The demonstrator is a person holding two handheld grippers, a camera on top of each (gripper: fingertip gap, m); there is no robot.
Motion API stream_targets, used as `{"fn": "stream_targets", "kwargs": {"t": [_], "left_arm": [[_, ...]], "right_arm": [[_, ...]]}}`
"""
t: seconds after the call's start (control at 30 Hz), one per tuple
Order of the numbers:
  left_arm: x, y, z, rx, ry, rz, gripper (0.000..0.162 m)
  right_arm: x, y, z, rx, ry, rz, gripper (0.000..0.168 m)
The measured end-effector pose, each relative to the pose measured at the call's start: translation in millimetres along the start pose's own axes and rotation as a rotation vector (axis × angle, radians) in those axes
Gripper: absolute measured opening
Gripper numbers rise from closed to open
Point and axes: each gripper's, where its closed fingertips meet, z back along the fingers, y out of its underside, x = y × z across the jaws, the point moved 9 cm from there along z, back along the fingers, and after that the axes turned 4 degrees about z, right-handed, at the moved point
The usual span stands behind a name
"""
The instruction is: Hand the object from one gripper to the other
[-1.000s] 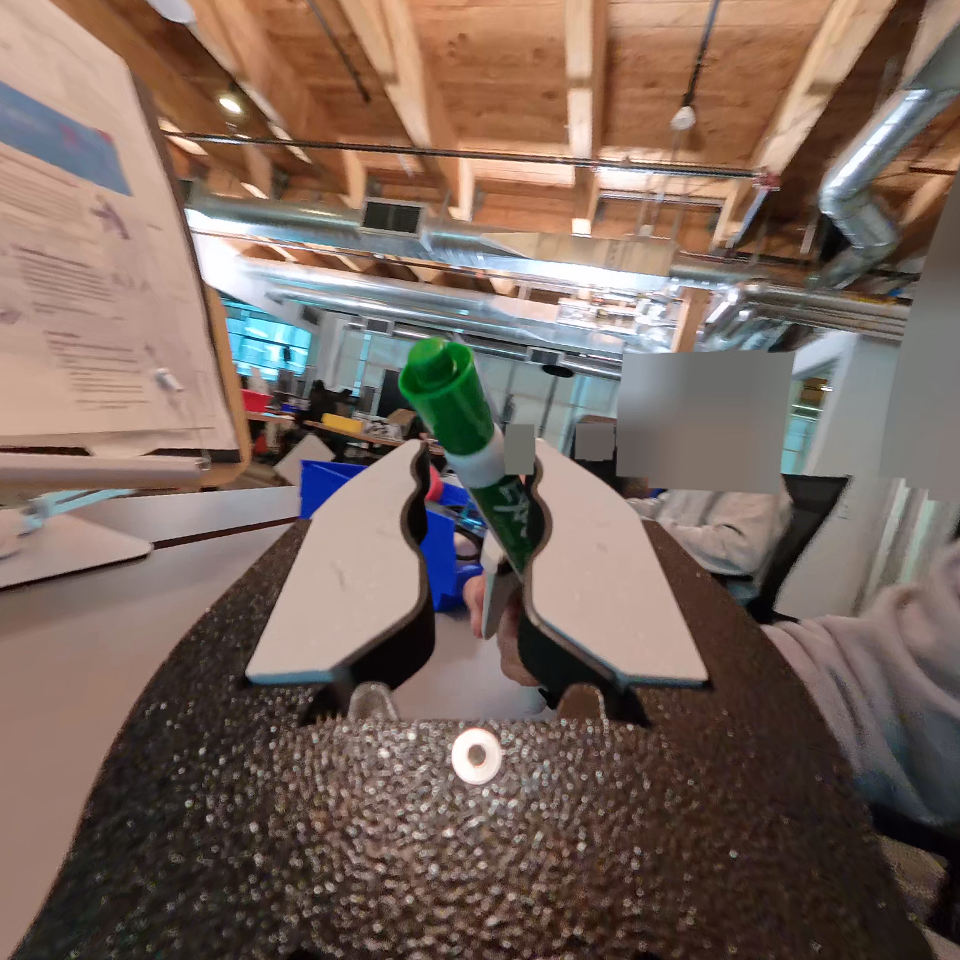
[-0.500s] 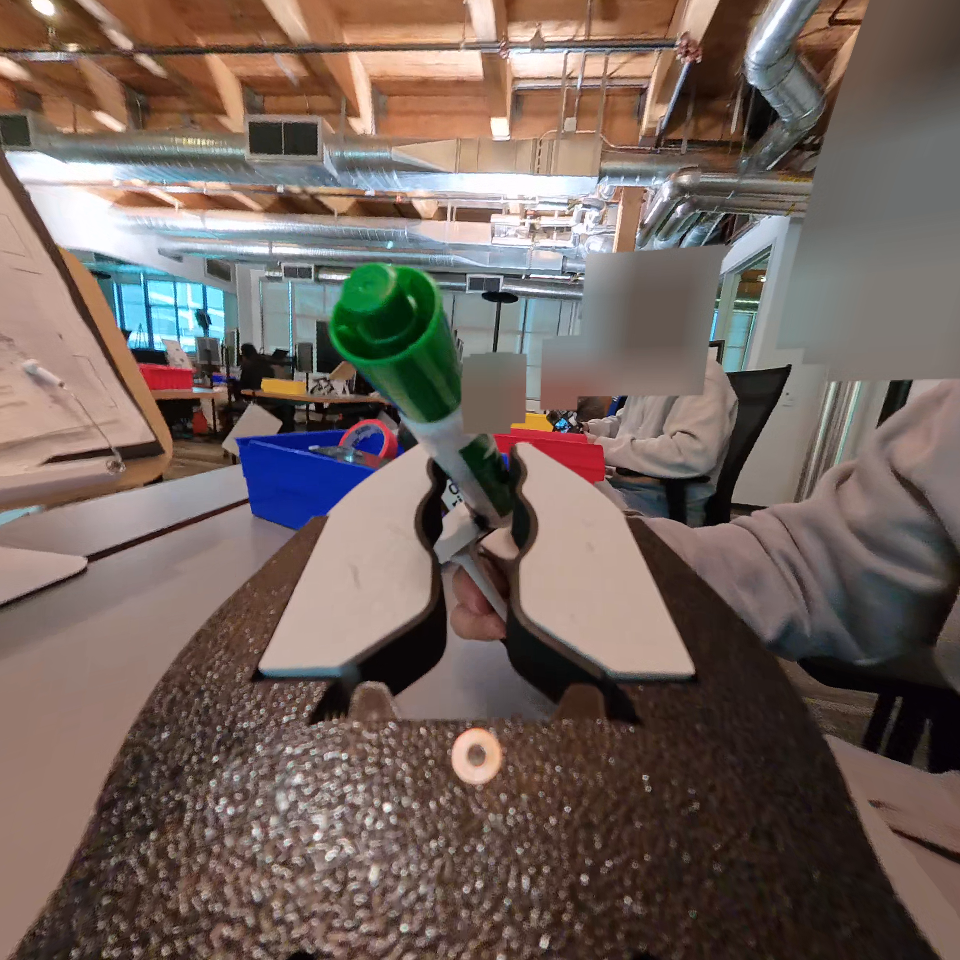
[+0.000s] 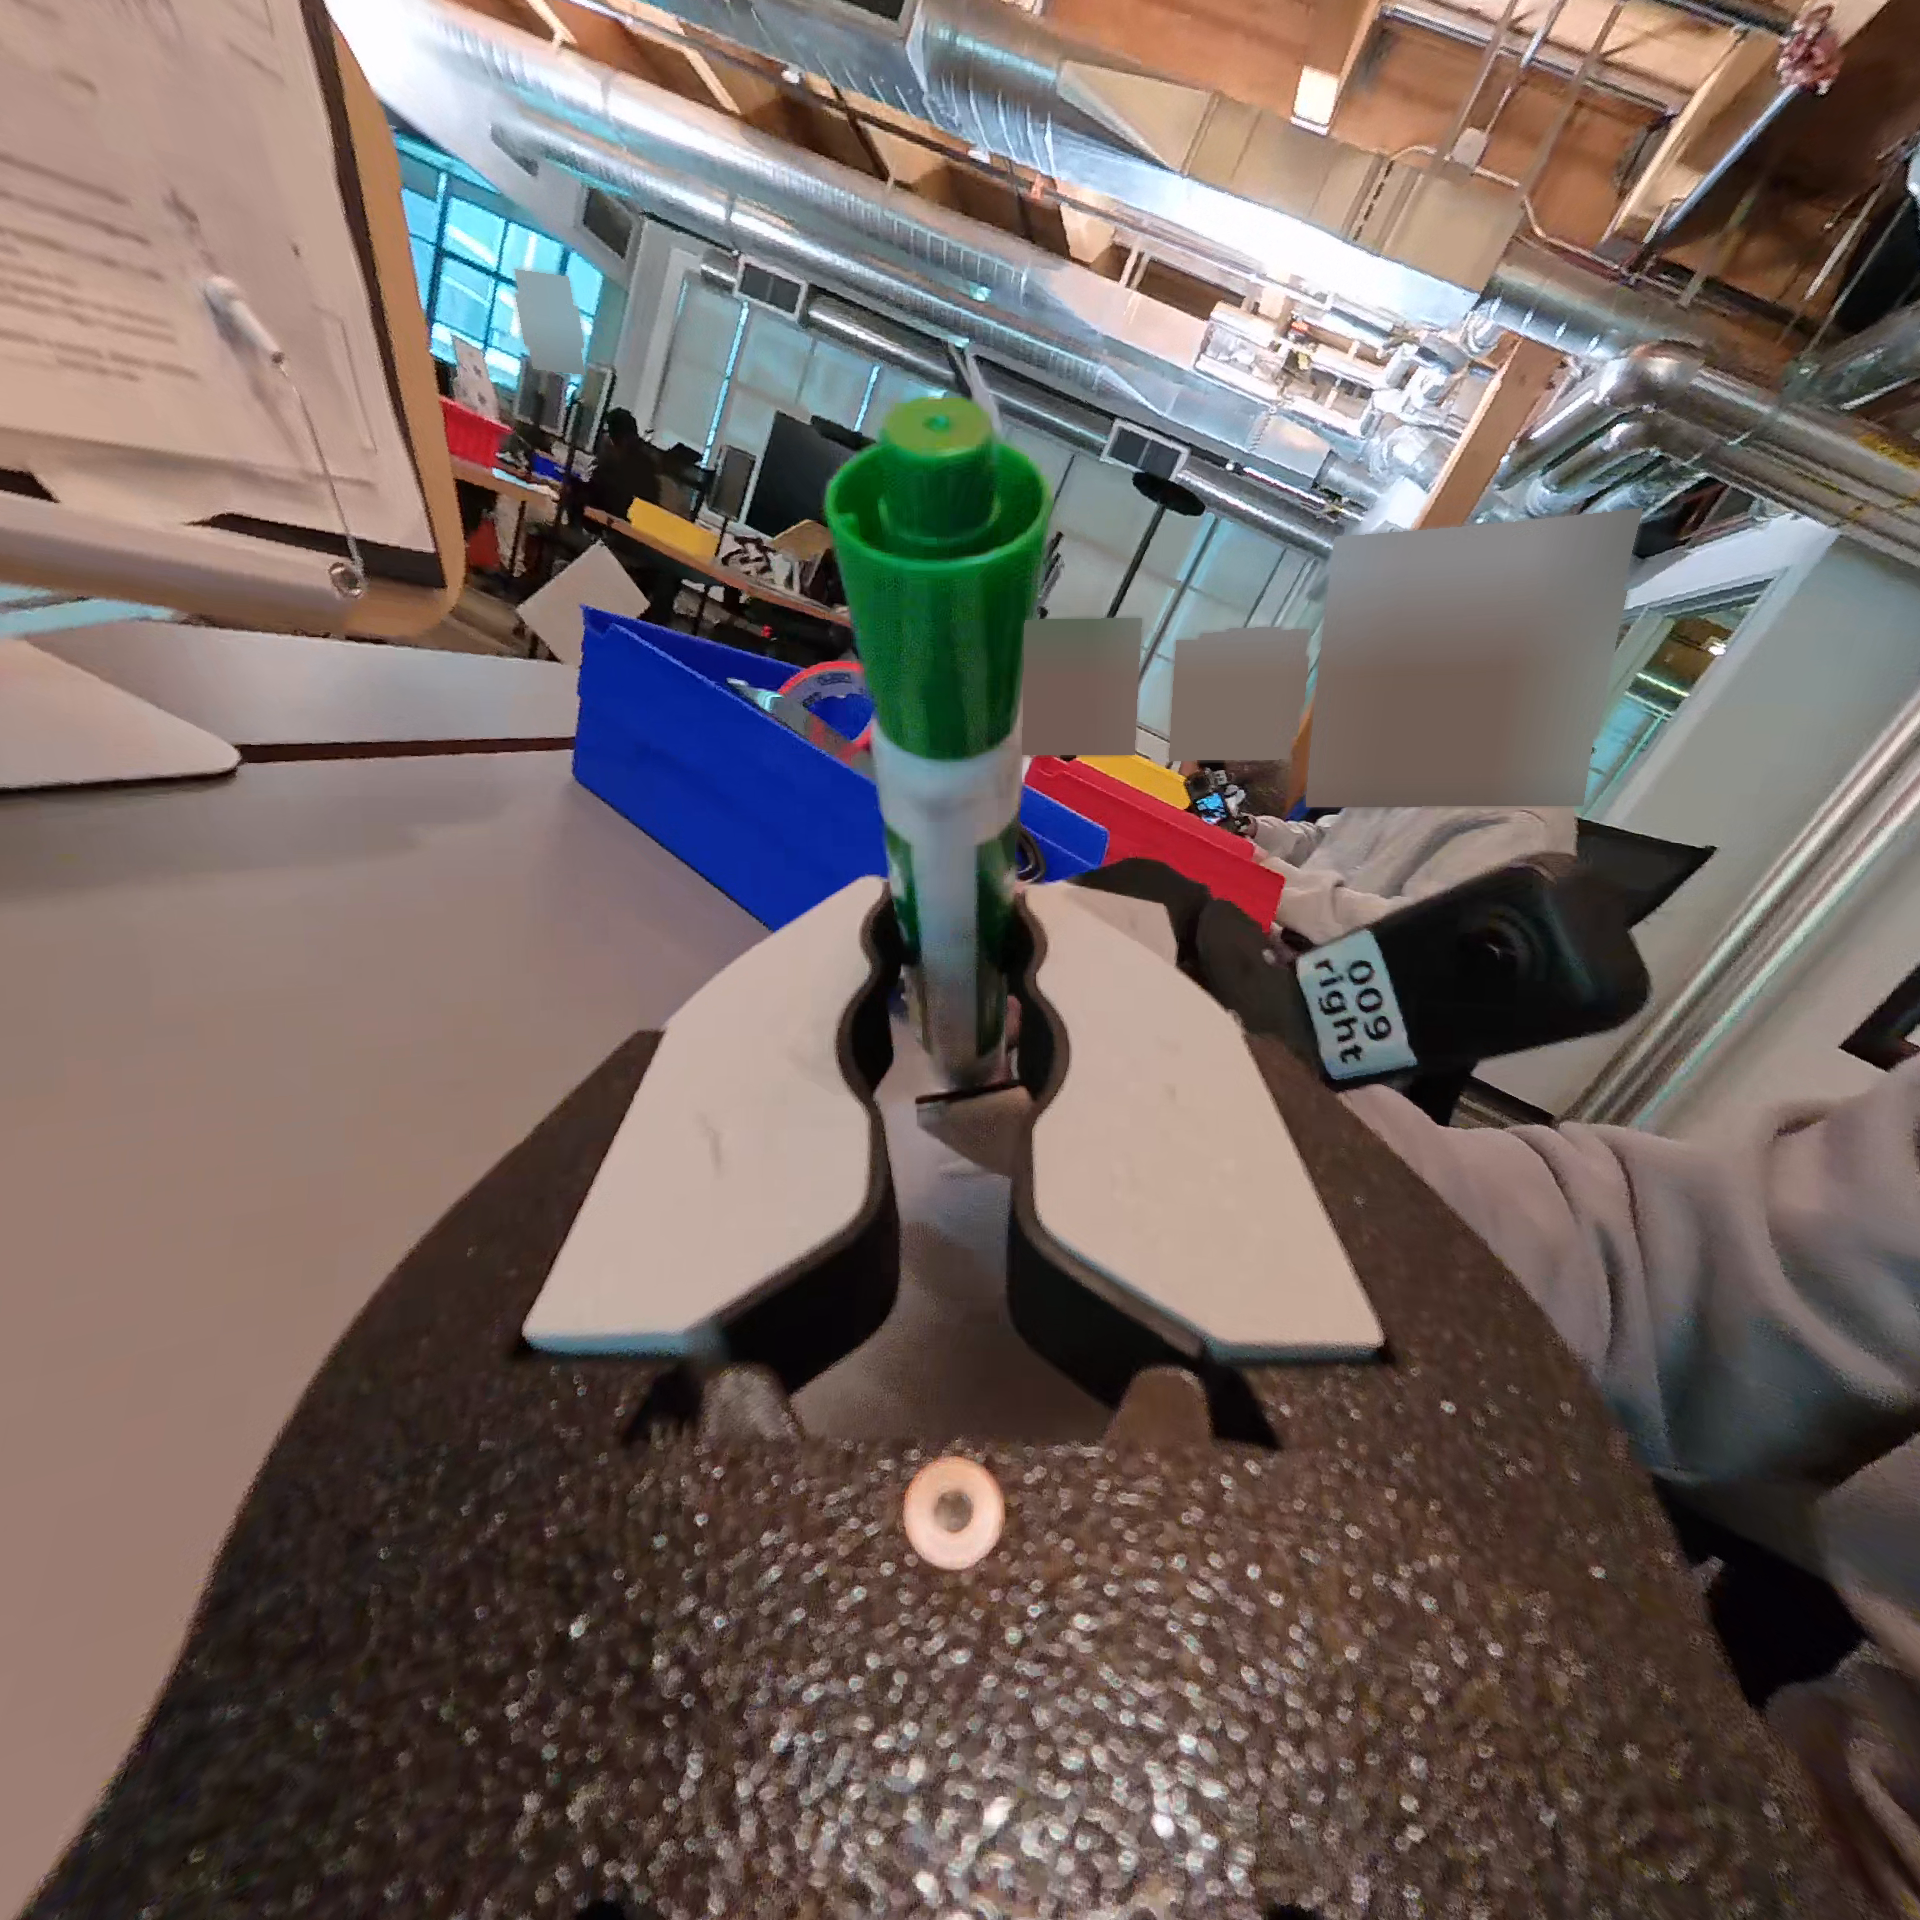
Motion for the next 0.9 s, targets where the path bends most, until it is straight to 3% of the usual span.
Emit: {"fn": "stream_targets", "kwargs": {"t": [0.17, 0.3, 0.37, 0.47, 0.7, 0.77, 0.9], "left_arm": [[1, -1, 1, -0.018, 0.030, 0.030, 0.019], [-5, -5, 4, -0.095, 0.069, -0.075, 0.028], [-8, -7, 6, -0.124, 0.062, -0.141, 0.036], [-8, -9, 8, -0.141, 0.084, -0.138, 0.034], [-8, -9, 9, -0.174, 0.206, -0.031, 0.031], [-12, -8, 9, -0.161, 0.268, -0.030, 0.012], [-12, -1, 4, -0.111, 0.281, -0.018, 0.023]], "right_arm": [[-7, -5, 1, -0.003, -0.056, -0.148, 0.020], [-19, -4, 1, -0.167, -0.205, -0.685, 0.020], [-27, 2, 2, -0.283, -0.330, -0.979, 0.020], [-31, 11, 3, -0.430, -0.548, -1.290, 0.020], [-16, 1, -2, -0.406, -0.690, -1.285, 0.020], [-15, 0, -3, -0.382, -0.676, -1.252, 0.020], [-13, 2, -4, -0.317, -0.667, -1.202, 0.020]]}}
